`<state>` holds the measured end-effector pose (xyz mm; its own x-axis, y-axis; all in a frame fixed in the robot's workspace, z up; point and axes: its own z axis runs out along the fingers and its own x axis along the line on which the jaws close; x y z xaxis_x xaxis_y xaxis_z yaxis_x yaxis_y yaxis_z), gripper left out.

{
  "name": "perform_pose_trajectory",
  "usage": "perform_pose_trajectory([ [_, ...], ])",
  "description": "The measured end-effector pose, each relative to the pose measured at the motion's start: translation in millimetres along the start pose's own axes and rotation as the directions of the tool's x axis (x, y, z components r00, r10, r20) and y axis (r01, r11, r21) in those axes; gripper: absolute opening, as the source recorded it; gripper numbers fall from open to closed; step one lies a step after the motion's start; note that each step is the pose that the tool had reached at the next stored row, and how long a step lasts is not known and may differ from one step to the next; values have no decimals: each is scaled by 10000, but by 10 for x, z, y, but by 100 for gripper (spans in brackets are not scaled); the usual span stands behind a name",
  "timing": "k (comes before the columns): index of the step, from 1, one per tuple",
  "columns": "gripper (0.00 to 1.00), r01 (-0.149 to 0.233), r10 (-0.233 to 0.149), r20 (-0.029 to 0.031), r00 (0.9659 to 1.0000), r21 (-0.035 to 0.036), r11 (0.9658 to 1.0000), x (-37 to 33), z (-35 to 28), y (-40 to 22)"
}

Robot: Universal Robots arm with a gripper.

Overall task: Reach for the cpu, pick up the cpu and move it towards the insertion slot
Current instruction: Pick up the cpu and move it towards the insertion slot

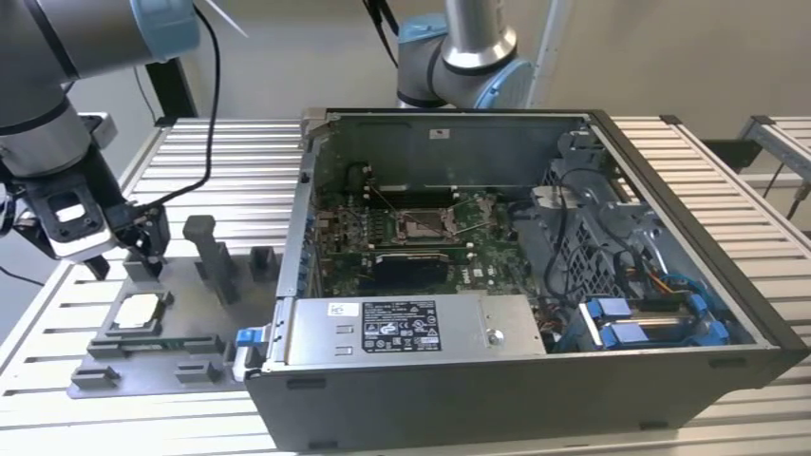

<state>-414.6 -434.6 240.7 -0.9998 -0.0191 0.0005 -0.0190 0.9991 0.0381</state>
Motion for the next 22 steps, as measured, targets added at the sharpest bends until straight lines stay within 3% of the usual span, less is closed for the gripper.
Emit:
perform_pose_trajectory([
  [16,100,0,0,0,10000,0,10000,0,46,-2],
  [22,100,0,0,1,10000,0,10000,0,100,-4],
])
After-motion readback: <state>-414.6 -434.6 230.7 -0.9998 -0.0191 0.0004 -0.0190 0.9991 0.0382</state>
